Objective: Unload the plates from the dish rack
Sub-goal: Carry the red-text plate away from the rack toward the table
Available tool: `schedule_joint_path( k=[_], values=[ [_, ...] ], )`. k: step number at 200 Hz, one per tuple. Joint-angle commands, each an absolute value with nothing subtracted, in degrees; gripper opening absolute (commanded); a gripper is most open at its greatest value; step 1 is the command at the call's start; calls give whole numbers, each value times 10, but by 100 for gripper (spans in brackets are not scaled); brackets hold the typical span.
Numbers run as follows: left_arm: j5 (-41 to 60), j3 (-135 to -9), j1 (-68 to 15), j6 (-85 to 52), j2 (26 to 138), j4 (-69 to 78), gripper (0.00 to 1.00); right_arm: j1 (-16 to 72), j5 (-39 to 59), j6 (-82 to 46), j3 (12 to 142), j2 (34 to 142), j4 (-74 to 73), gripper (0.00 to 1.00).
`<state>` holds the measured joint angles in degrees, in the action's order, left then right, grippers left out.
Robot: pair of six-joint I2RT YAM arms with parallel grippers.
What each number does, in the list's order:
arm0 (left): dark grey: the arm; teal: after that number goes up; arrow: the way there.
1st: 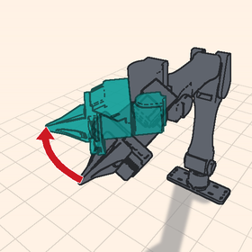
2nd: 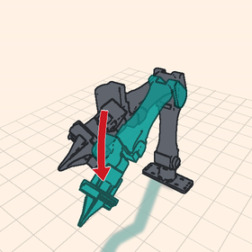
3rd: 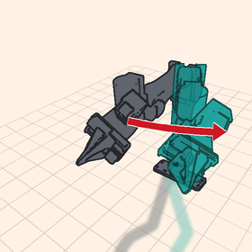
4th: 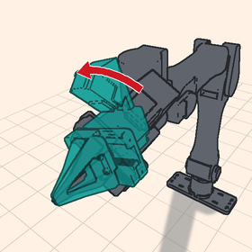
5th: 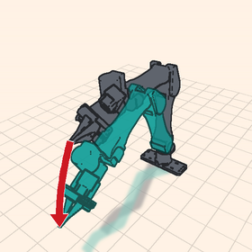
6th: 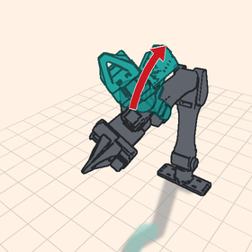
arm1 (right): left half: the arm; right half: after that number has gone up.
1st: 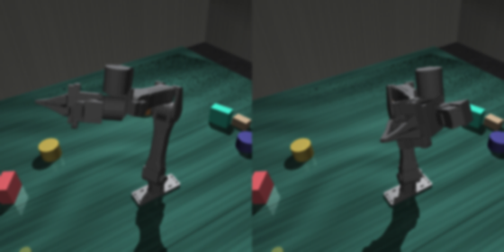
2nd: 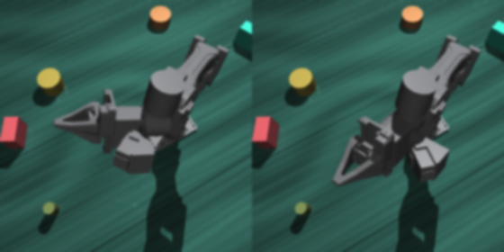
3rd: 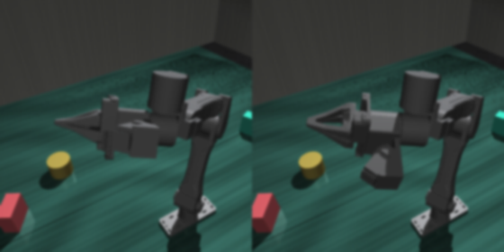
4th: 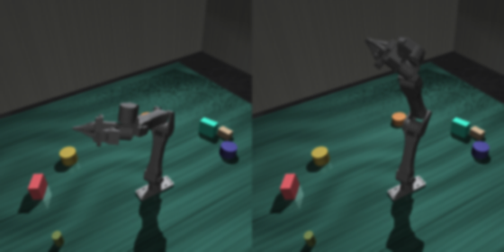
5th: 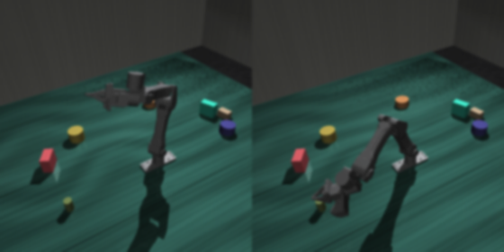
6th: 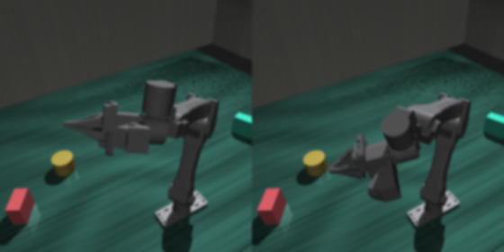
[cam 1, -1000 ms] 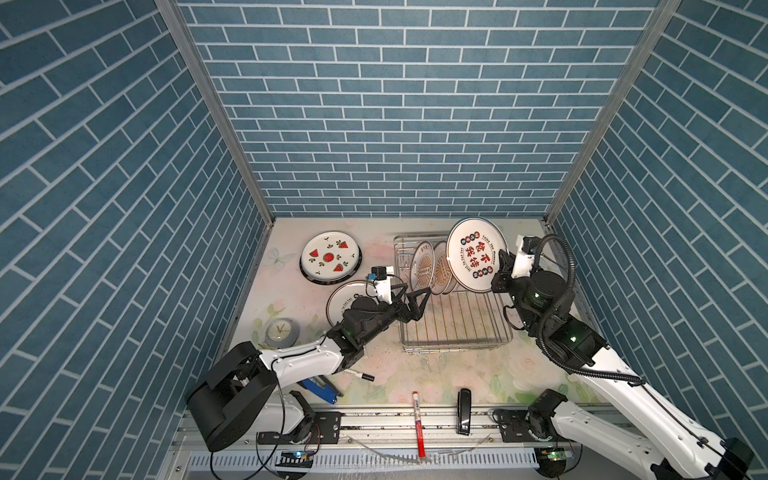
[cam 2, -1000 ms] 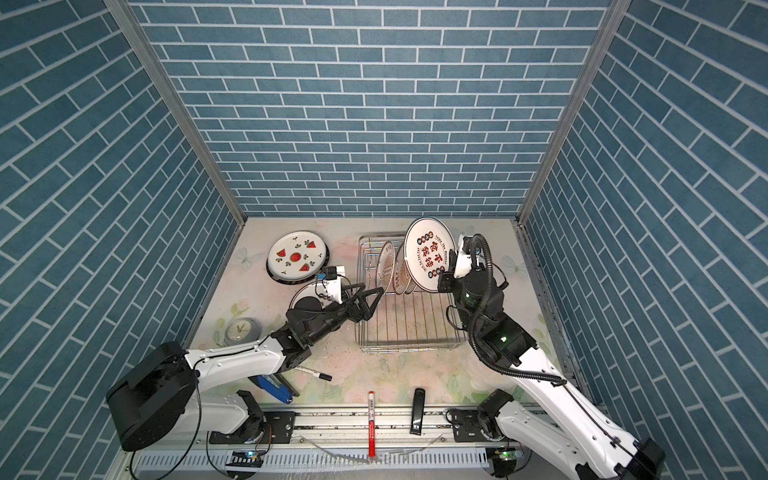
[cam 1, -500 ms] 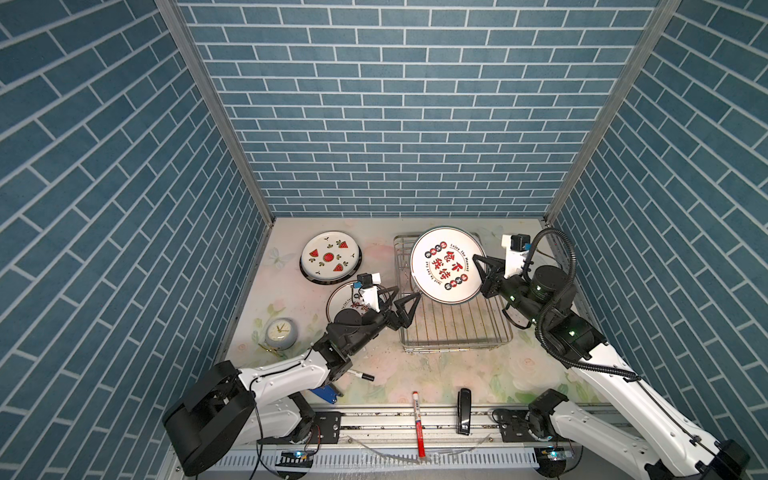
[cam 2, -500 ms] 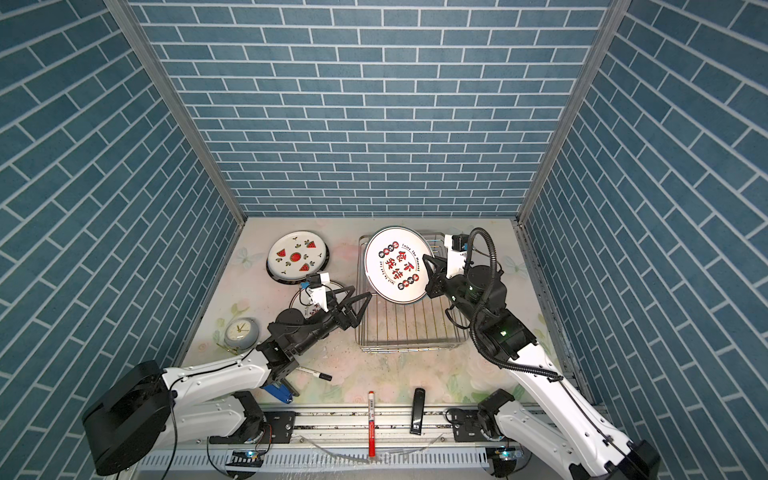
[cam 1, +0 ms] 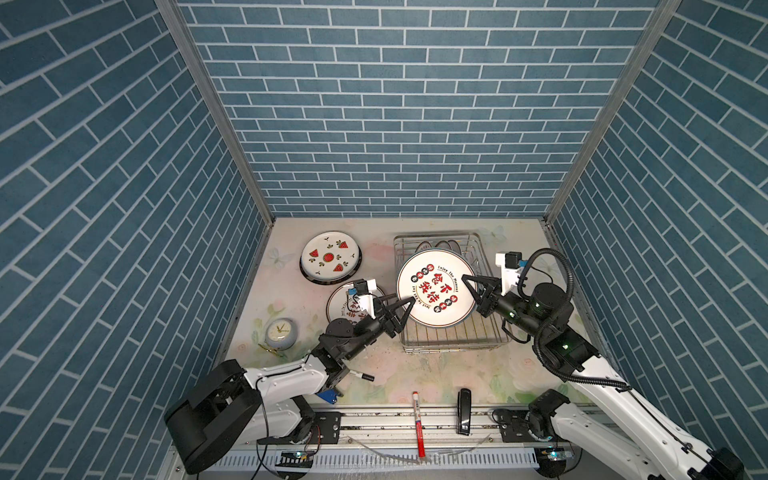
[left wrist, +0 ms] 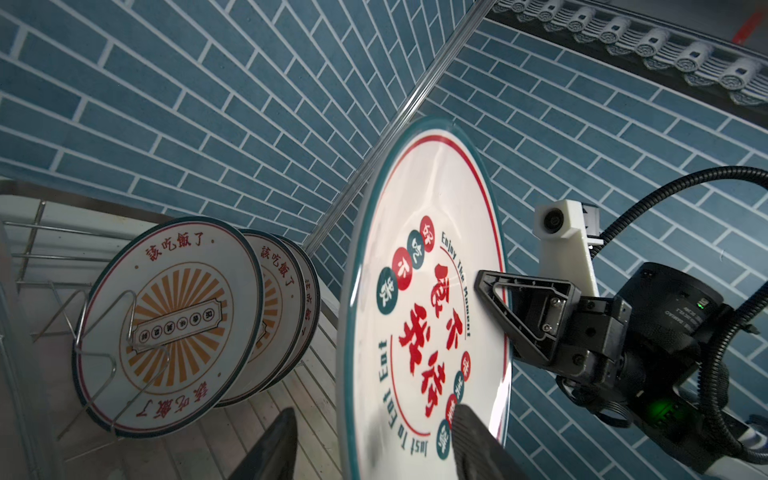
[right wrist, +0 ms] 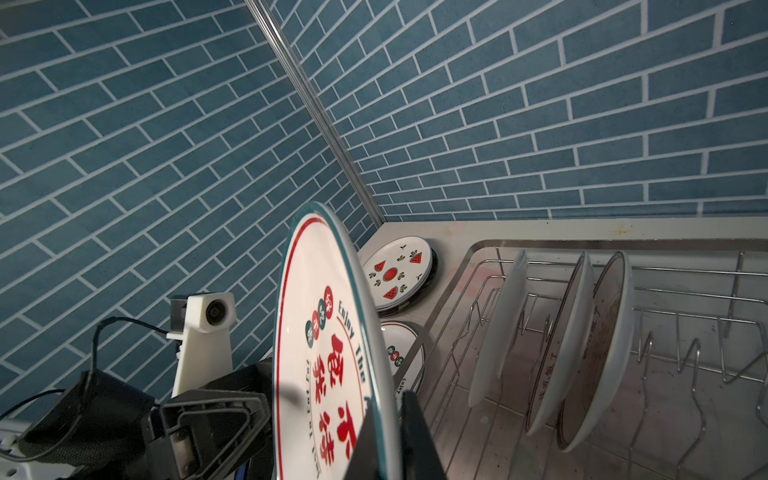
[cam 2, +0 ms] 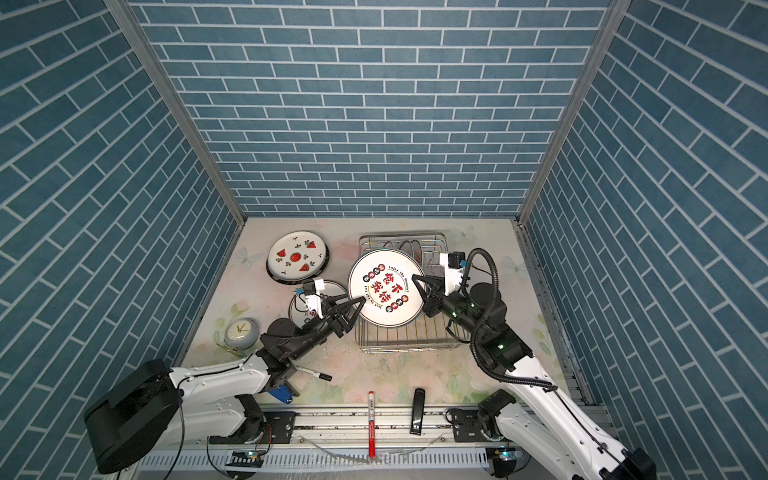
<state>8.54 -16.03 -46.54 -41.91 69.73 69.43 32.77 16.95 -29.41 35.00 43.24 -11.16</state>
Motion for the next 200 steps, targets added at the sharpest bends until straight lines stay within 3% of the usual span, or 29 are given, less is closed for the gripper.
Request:
schedule_joint_path(
  k=[1,21,51,200],
  values=[
    [109,-159,-468,-432,706,749,52,323,181,-323,340,410,-190,0],
    [126,-177,-468,-431,702,719,52,321,203,-329,335,415,-201,0],
    [120,-168,-468,-439,703,739,41,320,202,-325,327,420,-205,0],
    [105,-177,-468,-454,720,708,5,312,215,-316,345,462,-202,0]
  ],
)
